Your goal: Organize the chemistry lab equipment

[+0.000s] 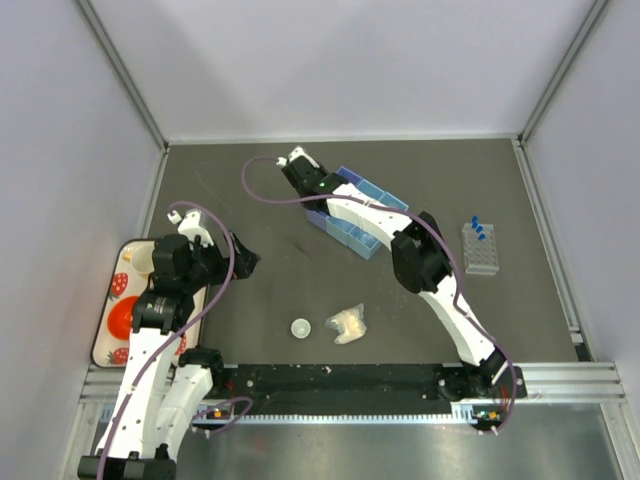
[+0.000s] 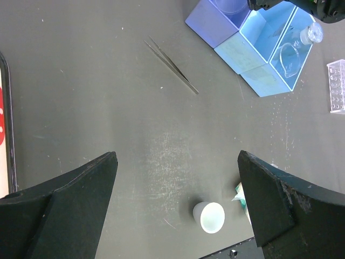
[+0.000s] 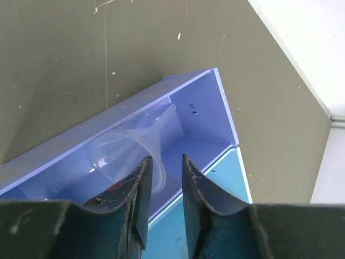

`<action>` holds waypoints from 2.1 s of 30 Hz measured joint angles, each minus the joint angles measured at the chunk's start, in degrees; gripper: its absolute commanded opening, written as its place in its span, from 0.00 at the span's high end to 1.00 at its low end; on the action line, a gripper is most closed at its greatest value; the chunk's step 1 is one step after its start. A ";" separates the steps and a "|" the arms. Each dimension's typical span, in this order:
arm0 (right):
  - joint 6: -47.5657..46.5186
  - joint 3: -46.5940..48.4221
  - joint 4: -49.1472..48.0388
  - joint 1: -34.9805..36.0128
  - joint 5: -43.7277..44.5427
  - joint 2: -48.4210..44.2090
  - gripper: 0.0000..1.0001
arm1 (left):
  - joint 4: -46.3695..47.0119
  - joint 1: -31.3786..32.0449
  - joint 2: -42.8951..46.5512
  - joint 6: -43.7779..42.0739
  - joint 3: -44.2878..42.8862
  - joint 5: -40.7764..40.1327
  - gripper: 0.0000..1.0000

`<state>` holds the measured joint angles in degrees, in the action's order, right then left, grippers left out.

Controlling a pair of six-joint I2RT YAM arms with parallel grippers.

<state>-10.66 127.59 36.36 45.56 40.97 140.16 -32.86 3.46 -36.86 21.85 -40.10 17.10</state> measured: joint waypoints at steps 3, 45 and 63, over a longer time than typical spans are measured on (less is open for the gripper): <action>0.24 -0.11 -0.28 0.02 -0.04 0.00 0.59 | 0.02 0.00 0.00 0.00 0.00 0.00 0.01; 18.38 -17.57 8.55 11.26 -25.59 -20.28 0.50 | 0.35 -0.04 1.16 -0.59 0.07 -1.07 0.02; 18.10 -7.39 10.86 5.38 -40.04 -5.38 0.50 | 0.35 -0.04 1.51 -0.59 0.13 -1.05 0.02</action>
<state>7.44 120.20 47.22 50.94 0.93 134.78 -32.51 3.42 -35.35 21.26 -39.97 16.05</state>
